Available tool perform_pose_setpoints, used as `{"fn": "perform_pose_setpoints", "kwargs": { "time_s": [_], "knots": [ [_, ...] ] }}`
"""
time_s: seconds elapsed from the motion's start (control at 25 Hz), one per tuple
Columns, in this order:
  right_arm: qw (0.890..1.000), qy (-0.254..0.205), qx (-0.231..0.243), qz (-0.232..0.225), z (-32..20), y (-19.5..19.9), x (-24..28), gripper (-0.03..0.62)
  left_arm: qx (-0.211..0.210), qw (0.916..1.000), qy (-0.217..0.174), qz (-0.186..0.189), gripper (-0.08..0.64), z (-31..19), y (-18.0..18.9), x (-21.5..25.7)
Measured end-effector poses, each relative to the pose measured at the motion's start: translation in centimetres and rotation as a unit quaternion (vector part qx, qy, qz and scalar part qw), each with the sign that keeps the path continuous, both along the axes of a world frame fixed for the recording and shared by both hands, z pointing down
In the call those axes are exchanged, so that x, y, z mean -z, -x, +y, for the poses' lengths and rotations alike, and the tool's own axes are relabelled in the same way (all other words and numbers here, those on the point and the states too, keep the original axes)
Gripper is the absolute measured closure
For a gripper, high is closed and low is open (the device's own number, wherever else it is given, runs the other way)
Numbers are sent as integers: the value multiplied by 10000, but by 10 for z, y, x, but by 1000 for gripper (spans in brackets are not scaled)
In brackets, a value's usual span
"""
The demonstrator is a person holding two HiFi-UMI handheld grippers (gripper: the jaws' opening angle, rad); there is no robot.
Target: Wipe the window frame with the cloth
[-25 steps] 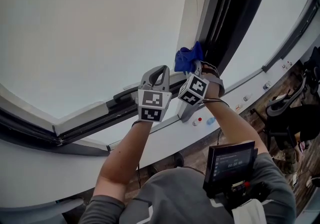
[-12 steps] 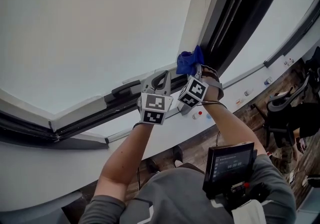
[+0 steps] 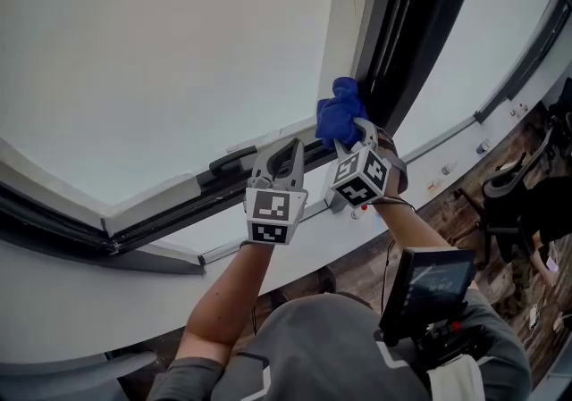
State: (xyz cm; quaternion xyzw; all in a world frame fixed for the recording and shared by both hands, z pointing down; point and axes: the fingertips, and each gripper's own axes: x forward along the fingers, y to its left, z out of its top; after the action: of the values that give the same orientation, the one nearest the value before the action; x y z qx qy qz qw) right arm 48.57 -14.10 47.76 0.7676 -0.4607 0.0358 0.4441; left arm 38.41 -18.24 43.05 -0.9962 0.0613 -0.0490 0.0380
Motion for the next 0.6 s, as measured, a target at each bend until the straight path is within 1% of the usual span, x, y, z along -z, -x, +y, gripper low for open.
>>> {"fn": "perform_pose_setpoints", "kwargs": {
  "time_s": [0.12, 0.2, 0.32, 0.48, 0.6],
  "knots": [
    [9992, -218, -121, -316, 11, 13, 0, 420, 41, 10000, 60, 56, 551, 3, 15, 1],
    [9977, -322, -232, -545, 15, 13, -5, 420, 67, 9999, 97, 40, 551, 3, 19, -1],
    [9939, -432, -413, -925, 13, 2, -19, 420, 120, 9999, 86, -80, 551, 1, 19, -11],
    [9846, -532, -532, -1575, -5, -18, -43, 420, 293, 9988, 222, -327, 551, -10, 10, -34],
    [9806, -489, -570, -1809, -19, -33, -64, 420, 482, 9971, 355, -467, 551, -15, 5, -44]
  ]
}}
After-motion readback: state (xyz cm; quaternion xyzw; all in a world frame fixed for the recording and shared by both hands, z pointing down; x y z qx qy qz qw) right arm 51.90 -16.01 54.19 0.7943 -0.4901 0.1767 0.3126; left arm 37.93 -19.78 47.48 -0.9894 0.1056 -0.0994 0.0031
